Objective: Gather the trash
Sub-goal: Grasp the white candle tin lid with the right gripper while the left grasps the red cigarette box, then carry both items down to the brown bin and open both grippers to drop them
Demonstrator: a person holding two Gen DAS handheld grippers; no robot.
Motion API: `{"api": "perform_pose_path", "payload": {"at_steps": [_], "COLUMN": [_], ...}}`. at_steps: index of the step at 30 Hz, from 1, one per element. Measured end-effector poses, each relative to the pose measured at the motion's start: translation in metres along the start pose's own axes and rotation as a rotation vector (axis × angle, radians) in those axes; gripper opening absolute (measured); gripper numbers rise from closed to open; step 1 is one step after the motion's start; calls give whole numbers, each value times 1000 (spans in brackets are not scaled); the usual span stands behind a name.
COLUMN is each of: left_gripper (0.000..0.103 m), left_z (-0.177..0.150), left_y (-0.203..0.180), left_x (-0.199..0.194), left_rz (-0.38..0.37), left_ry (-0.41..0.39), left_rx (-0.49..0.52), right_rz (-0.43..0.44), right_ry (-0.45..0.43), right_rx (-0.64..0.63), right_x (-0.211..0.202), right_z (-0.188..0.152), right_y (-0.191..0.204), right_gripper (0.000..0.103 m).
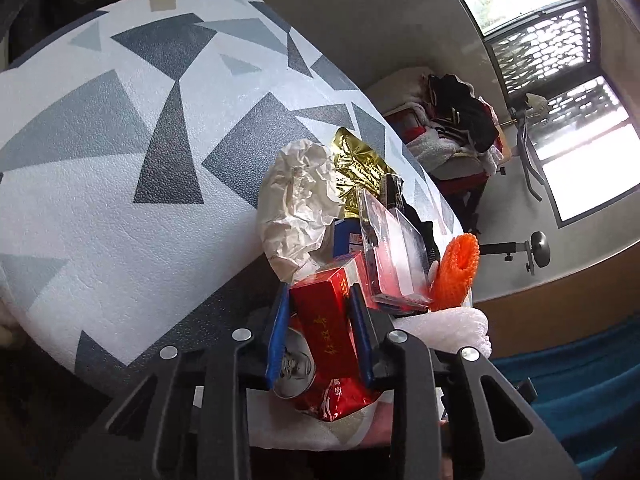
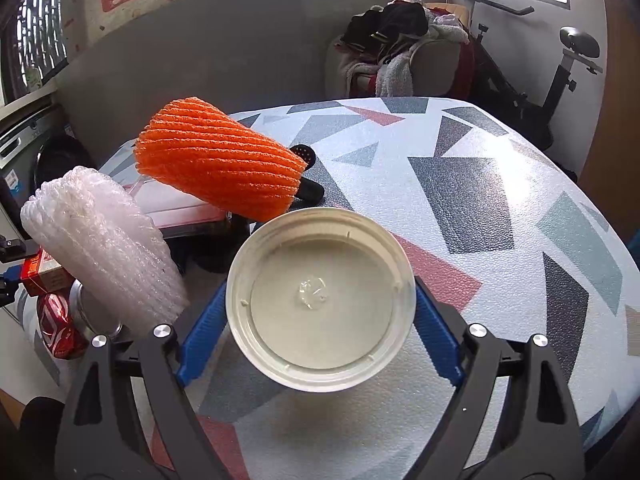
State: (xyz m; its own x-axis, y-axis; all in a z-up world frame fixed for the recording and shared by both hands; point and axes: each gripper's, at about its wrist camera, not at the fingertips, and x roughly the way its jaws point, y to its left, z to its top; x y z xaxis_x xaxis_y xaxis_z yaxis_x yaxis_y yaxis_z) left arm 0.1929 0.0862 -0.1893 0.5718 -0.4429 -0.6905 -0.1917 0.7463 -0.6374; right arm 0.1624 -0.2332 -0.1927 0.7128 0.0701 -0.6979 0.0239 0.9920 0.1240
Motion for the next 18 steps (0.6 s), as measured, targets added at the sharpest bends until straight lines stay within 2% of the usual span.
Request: {"api": "perform_pose_path", "payload": {"at_steps": [3, 6, 8, 13, 18], "left_gripper": [23, 22, 22, 22, 22], "left_z": [3, -2, -8, -26, -53], "left_y": [-26, -56, -69, -87, -86], "left_x": [-17, -39, -53, -75, -93], "left_rz": [-6, 26, 31, 32, 25], "left_ry": [-36, -90, -118, -121, -97], "left_rx": [111, 274, 347, 424, 467], "right_rz": [-11, -11, -16, -10, 2], "right_ry": [-26, -49, -56, -63, -81], "right_rx": [-6, 2, 2, 11, 16], "right_x": [-16, -34, -45, -72, -100], "right_z": [2, 0, -6, -20, -31], "right_y": [-1, -2, -3, -4, -2], "right_gripper": [86, 86, 86, 86, 86]}}
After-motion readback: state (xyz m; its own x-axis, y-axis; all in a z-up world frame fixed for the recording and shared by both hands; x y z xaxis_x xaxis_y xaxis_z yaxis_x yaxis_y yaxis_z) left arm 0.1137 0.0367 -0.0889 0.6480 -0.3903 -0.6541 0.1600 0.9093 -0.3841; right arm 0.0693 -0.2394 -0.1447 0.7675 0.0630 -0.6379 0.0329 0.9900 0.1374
